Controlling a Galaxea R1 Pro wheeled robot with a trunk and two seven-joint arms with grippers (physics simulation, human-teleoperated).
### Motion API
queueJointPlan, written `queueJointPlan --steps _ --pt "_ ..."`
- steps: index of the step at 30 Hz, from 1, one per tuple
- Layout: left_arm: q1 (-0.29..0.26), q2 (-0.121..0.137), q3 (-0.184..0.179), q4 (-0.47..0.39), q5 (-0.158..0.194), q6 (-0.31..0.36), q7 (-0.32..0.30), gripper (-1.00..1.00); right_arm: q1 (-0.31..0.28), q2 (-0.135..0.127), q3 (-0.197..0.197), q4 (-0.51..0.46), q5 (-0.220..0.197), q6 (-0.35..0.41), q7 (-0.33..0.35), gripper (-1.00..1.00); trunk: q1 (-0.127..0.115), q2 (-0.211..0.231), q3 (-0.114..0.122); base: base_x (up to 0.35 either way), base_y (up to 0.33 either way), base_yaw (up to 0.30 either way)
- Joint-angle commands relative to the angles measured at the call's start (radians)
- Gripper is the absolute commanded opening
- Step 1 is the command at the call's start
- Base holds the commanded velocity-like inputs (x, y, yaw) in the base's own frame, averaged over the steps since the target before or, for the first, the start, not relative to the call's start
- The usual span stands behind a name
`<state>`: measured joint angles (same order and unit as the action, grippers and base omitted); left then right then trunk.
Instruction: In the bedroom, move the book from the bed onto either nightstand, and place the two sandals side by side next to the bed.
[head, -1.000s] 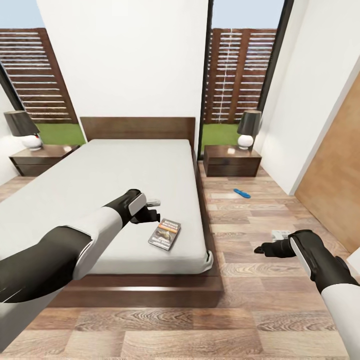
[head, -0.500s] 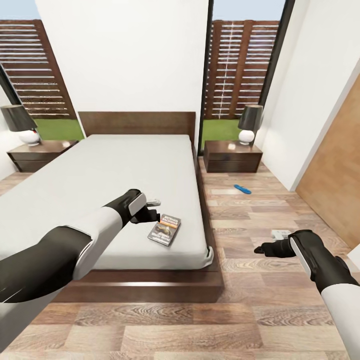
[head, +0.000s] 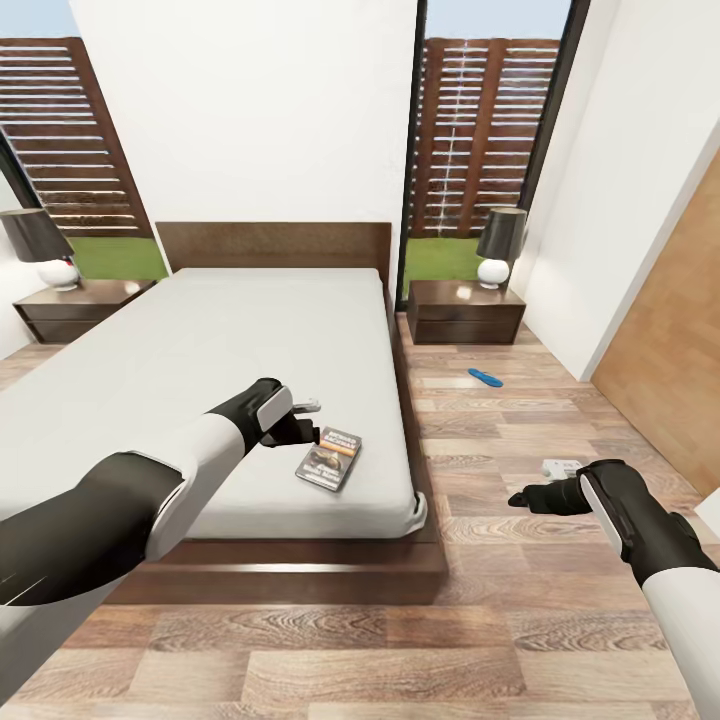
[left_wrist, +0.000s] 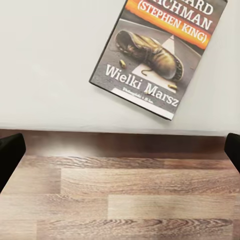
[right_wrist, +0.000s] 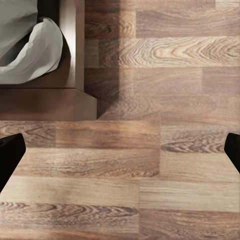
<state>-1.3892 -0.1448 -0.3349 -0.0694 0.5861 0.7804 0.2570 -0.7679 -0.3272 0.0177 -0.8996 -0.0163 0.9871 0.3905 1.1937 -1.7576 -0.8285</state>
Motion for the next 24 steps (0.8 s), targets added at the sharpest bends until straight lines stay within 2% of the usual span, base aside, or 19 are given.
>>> queueJointPlan --steps 1,13,24 --pt "0.000 0.000 -0.004 -0.001 0.011 0.004 0.008 1.00 -0.001 -0.001 0.001 -0.001 -0.001 0.004 0.001 1.00 0.000 0.000 -0.001 0.095 0.000 0.000" --pt "0.001 0.001 -0.006 -0.002 0.009 0.003 0.008 1.00 -0.001 0.000 -0.001 -0.001 -0.002 0.004 -0.001 1.00 0.000 0.000 -0.001 0.255 0.000 0.000" --pt "0.001 0.001 -0.007 -0.003 0.008 -0.001 0.010 1.00 -0.001 -0.001 -0.001 -0.001 -0.002 0.003 -0.002 1.00 0.000 0.000 -0.001 0.063 0.000 0.000"
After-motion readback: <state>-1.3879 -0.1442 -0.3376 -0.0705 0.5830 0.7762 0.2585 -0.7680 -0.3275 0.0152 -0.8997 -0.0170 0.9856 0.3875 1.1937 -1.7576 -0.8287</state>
